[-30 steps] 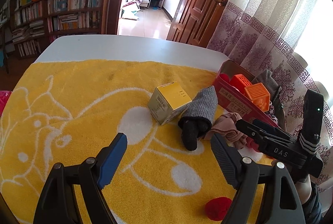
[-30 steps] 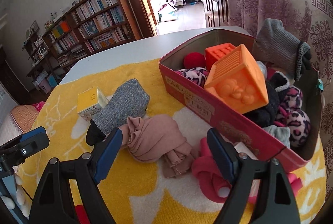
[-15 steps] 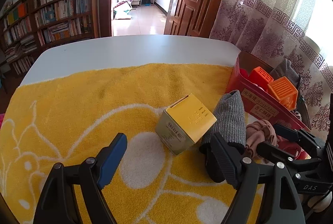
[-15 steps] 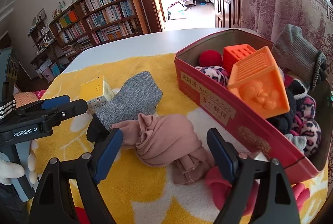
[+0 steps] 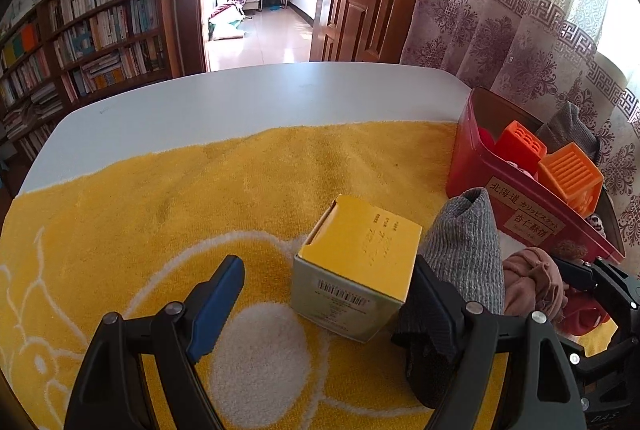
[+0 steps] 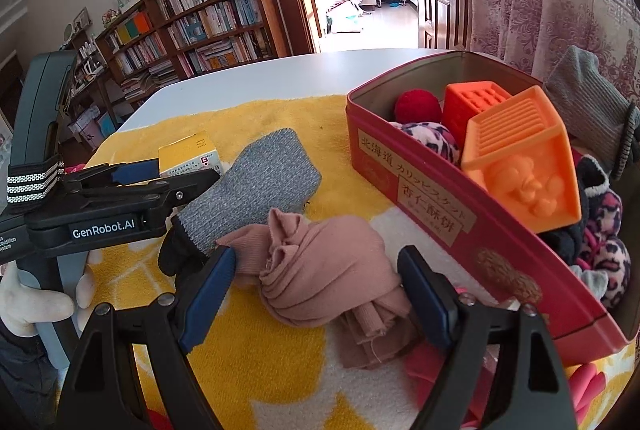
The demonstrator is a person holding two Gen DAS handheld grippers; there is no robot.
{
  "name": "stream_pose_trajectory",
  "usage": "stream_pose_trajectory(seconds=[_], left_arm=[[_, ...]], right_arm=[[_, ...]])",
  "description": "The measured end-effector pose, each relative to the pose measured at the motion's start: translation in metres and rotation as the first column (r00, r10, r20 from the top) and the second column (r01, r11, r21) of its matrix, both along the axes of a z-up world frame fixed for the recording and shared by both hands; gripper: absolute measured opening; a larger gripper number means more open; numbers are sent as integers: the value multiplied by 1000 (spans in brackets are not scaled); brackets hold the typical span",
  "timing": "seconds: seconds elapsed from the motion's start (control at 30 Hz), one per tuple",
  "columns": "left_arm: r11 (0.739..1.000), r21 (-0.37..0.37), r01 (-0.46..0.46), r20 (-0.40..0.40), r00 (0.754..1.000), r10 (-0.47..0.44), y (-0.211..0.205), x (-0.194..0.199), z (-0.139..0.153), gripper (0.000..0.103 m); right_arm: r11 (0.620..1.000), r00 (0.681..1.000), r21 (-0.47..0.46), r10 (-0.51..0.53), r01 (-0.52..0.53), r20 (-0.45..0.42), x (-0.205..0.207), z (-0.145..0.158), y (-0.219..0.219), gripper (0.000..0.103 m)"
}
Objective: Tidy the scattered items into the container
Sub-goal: 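Grasp the yellow box with the left tool while the right tool grasps the beige stocking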
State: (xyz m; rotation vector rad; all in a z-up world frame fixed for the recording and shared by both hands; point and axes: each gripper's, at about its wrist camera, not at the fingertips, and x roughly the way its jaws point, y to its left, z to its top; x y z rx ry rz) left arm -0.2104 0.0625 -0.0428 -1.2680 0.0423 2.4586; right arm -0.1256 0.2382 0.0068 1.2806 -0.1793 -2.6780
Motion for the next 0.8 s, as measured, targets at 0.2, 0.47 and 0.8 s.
stream_pose_trajectory(seconds=[0.2,0.47,0.8], left_arm=[[999,47,5,25,1000,-6,-1,-3,-9,47],[993,107,-44,-18,999,46,-17,3,5,47],[989,146,-35,-76,996,46,-18,14,33,47]], right_arm=[[1000,1000,21,8,-8,-21,1,-2,-4,76],[999,999,-32,-11,10,-34,8,3,6,68],[984,976,-150,-122,94,-183,34,59,42,68]])
